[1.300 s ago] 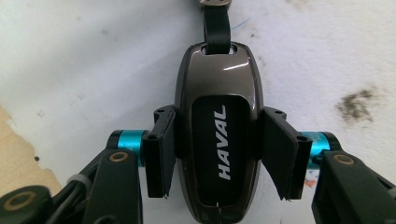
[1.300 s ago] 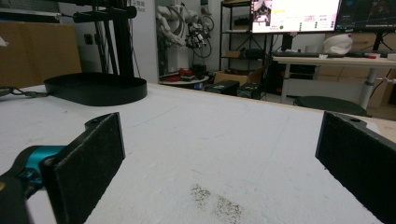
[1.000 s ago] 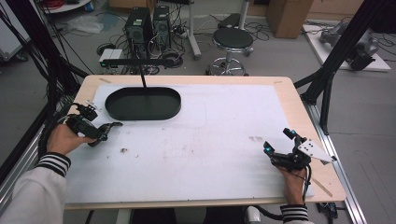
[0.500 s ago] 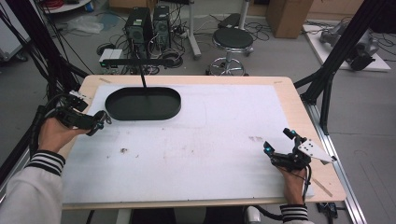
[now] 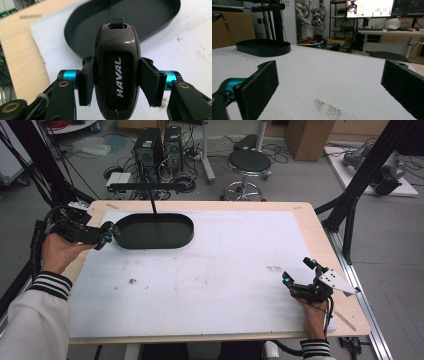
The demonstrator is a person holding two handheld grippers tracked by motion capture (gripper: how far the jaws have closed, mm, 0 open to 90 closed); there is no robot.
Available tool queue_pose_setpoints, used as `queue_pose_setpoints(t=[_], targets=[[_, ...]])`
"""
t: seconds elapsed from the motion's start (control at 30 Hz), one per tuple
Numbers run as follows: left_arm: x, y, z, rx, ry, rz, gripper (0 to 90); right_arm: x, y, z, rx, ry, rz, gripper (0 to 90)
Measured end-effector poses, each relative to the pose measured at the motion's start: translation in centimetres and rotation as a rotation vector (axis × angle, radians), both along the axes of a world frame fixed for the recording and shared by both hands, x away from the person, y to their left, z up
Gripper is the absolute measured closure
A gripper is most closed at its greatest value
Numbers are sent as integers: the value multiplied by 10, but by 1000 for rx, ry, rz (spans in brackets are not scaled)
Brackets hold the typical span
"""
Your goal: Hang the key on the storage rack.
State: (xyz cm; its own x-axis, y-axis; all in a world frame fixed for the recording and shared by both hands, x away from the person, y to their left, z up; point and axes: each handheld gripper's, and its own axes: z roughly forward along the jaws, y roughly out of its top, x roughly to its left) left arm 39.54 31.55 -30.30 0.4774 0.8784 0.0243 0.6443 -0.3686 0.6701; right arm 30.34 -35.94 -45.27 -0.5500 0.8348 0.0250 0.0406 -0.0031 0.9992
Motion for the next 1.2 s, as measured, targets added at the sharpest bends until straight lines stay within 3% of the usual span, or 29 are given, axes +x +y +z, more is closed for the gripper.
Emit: queue_pose_setpoints(t=[0.37,0.5,0.8,0.87,1.2], targets=[[18,0,22,-32,-85,55,489,0,0,0,1,0,0,3],[25,2,28,-64,-93,64,489,0,0,0,6,1,3,3],[41,-1,43,-64,-137,84,490,0,0,0,6,-2,4,3],[44,-2,45,-54,-144,87,489,0,0,0,4,-2,3,3],[56,-2,44,-80,-160,118,489,0,0,0,2,-3,3,3]])
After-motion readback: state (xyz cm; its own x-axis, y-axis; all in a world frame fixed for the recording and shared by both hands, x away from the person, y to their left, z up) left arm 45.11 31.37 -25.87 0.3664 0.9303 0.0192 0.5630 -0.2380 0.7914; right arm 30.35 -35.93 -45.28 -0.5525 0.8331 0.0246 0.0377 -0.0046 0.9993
